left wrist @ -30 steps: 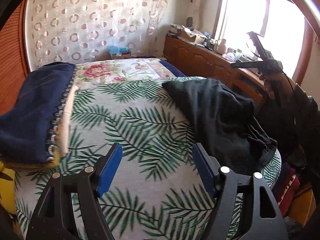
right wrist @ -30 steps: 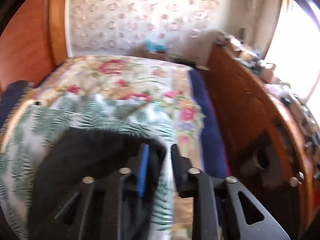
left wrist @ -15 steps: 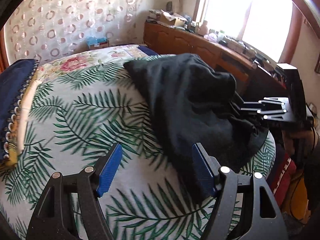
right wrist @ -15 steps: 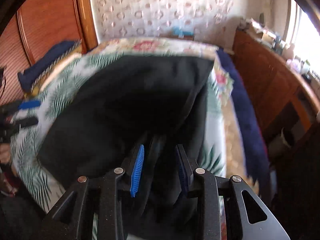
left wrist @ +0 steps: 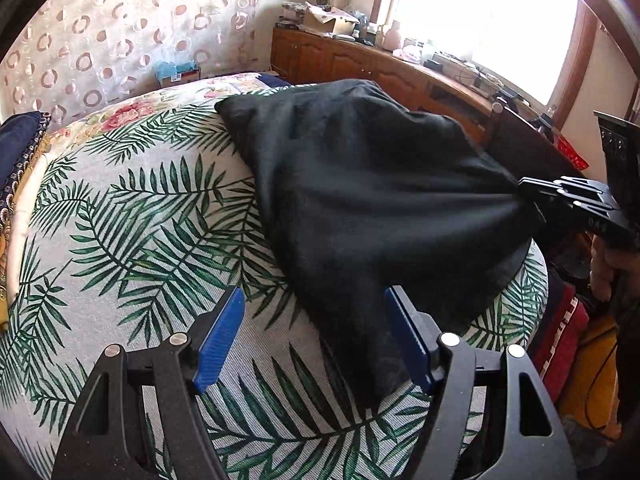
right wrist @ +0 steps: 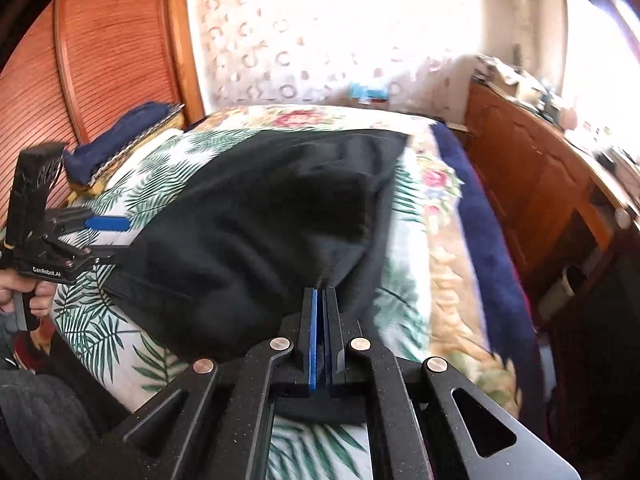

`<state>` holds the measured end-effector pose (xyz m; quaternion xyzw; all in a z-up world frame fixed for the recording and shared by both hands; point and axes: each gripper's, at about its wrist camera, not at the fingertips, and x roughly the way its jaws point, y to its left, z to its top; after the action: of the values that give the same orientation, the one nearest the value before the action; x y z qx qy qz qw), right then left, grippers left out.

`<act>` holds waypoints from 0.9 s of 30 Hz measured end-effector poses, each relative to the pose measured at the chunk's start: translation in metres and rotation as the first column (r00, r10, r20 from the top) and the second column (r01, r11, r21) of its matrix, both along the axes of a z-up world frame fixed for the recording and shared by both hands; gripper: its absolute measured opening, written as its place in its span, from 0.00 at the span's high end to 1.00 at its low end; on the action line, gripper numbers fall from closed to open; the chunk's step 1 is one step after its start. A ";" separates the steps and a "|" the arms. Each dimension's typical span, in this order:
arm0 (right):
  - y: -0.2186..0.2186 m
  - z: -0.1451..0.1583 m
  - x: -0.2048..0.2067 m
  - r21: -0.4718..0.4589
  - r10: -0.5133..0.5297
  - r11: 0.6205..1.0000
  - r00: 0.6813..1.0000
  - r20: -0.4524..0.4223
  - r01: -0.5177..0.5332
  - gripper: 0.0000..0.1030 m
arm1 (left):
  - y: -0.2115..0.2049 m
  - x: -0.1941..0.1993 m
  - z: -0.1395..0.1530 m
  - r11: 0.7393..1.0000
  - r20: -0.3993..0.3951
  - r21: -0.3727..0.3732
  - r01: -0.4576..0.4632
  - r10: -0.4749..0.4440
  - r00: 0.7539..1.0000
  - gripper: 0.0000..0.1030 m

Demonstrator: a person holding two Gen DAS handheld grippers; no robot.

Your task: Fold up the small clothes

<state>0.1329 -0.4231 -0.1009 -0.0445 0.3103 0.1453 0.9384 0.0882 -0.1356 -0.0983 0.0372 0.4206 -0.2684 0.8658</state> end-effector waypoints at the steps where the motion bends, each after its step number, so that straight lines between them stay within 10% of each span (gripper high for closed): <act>1: -0.006 -0.002 -0.003 -0.005 -0.016 1.000 1.000 -0.003 0.016 0.98 | 0.000 -0.001 -0.002 1.000 -0.005 0.002 0.004 -0.004 1.000 0.29; 7: -0.017 -0.022 -0.004 -0.016 -0.083 0.996 0.996 -0.039 0.082 0.96 | -0.001 -0.002 -0.009 1.000 -0.039 -0.020 0.024 -0.025 0.999 0.33; 11: -0.016 -0.028 0.000 0.014 -0.120 0.993 0.992 -0.045 0.120 0.54 | -0.004 -0.005 -0.010 0.997 -0.062 -0.055 0.056 -0.059 0.996 0.55; 14: -0.006 -0.040 0.010 0.012 -0.115 0.993 0.991 -0.074 0.116 0.49 | -0.007 -0.008 -0.014 0.995 -0.087 -0.064 0.078 -0.083 0.993 0.60; 18: 0.008 -0.036 0.012 0.030 -0.083 0.996 0.992 -0.090 0.086 0.49 | -0.012 -0.013 -0.013 0.995 -0.079 -0.054 0.085 -0.089 0.993 0.62; 20: 0.006 -0.034 0.014 0.062 -0.048 0.997 0.994 -0.099 0.054 0.49 | -0.014 -0.012 -0.013 0.991 -0.099 -0.077 0.108 -0.116 0.988 0.85; 23: 0.012 -0.033 0.011 0.043 -0.017 0.999 0.996 -0.092 0.021 0.86 | -0.017 -0.011 -0.009 0.990 -0.089 -0.078 0.121 -0.128 0.988 0.97; 27: 0.013 -0.024 0.012 0.090 0.052 0.995 0.995 -0.083 -0.045 0.89 | -0.011 -0.008 0.021 0.980 -0.031 -0.149 0.133 -0.139 0.990 0.98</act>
<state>0.1446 -0.4099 -0.1248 -0.0044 0.3422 0.1834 0.9216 0.0798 -0.1467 -0.0771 -0.0036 0.4141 -0.3580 0.8368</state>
